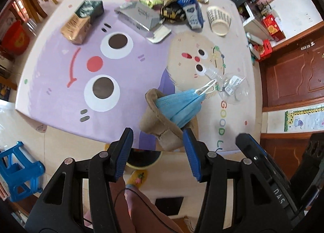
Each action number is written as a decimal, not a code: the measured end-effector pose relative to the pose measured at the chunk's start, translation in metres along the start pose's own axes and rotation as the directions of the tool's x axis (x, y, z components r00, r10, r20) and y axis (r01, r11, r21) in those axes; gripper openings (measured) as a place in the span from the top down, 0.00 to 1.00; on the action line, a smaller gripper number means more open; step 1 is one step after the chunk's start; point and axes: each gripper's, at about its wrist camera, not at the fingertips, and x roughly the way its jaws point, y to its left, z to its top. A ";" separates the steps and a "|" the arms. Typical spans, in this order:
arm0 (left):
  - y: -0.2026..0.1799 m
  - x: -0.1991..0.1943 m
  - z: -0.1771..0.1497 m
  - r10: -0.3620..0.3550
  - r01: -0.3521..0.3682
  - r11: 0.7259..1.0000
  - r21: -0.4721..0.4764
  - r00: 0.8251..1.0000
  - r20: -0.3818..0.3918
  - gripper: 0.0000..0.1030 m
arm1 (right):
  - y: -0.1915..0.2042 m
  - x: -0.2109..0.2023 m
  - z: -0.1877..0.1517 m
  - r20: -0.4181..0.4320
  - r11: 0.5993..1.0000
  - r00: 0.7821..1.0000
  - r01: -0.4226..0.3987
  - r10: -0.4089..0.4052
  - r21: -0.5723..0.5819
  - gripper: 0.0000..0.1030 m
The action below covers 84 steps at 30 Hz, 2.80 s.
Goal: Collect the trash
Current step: 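Grasp the brown paper cup holder with the left tool while the right tool grasps the blue mask, then carry the cup holder and blue mask down over the trash bin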
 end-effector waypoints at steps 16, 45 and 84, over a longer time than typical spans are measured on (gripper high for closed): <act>0.010 0.052 0.014 0.007 -0.004 1.000 0.023 0.991 -0.132 0.73 | 0.005 0.110 0.022 -0.148 0.980 0.987 -0.033 0.062 0.195 0.46; 0.036 -0.002 0.020 0.143 -0.151 0.986 0.069 0.983 0.115 0.90 | 0.046 0.033 0.015 0.049 0.997 0.999 0.010 -0.006 -0.082 0.94; 0.012 -0.045 -0.183 0.204 -0.241 0.957 0.160 0.954 0.218 0.90 | -0.003 -0.066 -0.155 0.026 0.982 0.999 -0.037 0.043 -0.187 0.94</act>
